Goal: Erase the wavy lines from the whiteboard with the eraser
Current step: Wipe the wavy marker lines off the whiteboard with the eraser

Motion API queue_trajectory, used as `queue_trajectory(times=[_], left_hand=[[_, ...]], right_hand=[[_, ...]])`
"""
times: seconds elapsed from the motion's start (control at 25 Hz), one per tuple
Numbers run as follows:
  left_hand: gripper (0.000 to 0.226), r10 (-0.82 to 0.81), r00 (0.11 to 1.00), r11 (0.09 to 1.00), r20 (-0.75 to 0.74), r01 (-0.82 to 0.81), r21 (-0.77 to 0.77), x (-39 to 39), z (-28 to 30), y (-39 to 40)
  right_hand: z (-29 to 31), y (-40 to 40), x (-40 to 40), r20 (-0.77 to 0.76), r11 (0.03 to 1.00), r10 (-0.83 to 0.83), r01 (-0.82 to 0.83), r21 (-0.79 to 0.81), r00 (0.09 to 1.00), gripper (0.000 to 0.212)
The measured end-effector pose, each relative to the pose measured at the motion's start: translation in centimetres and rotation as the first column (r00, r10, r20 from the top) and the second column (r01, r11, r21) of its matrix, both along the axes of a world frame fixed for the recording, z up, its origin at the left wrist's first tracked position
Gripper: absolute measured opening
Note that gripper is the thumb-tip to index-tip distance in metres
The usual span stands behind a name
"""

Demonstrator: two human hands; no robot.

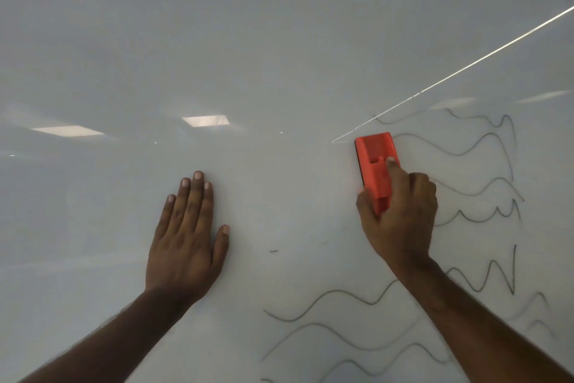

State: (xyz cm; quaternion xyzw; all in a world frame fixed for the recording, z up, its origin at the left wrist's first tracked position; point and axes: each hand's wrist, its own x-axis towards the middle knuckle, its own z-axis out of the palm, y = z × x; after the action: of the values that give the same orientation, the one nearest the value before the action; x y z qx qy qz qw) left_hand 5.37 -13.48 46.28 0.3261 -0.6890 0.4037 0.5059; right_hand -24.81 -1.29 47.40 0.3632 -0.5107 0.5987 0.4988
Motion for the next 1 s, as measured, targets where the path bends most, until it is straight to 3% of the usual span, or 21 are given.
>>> queue_trajectory(times=[0.16,0.36,0.52,0.64,0.76,0.88,1.0], left_hand=[[0.065,-0.025,0.999,1.000,-0.025,0.024,-0.009,-0.3,-0.2,-0.1],[0.062,-0.063,0.998,0.997,-0.015,0.062,-0.040,0.1,-0.4,-0.5],[0.060,-0.077,0.996,0.996,-0.047,0.076,-0.040,0.3,-2.2,-0.6],[0.060,-0.078,0.996,0.996,-0.032,0.077,-0.046,0.8,-3.8,-0.8],[0.061,-0.071,0.996,0.997,-0.044,0.070,-0.030,0.8,-4.9,-1.0],[0.060,-0.059,0.996,0.998,-0.062,0.057,-0.040,0.4,-5.2,-0.9],[0.060,-0.054,0.996,0.998,-0.067,0.052,-0.027,0.3,-5.2,-0.9]], right_hand=[[0.0,-1.6,4.2,0.010,0.990,0.116,-0.115,-0.085,0.993,0.046],[-8.7,-4.8,13.8,-0.395,0.979,0.177,-0.120,0.164,0.902,0.044],[-11.2,-3.6,10.8,-0.535,0.975,0.146,-0.030,0.221,0.832,0.044],[-10.5,-2.0,6.9,-0.472,0.980,0.059,0.039,0.194,0.880,0.045],[-8.4,-0.6,3.1,-0.249,0.989,-0.019,0.055,0.138,0.968,0.044],[-5.5,-0.5,2.4,-0.062,0.996,0.069,-0.066,0.056,0.996,0.044],[-4.3,-2.3,6.5,0.003,0.984,0.178,-0.178,-0.016,0.984,0.041]])
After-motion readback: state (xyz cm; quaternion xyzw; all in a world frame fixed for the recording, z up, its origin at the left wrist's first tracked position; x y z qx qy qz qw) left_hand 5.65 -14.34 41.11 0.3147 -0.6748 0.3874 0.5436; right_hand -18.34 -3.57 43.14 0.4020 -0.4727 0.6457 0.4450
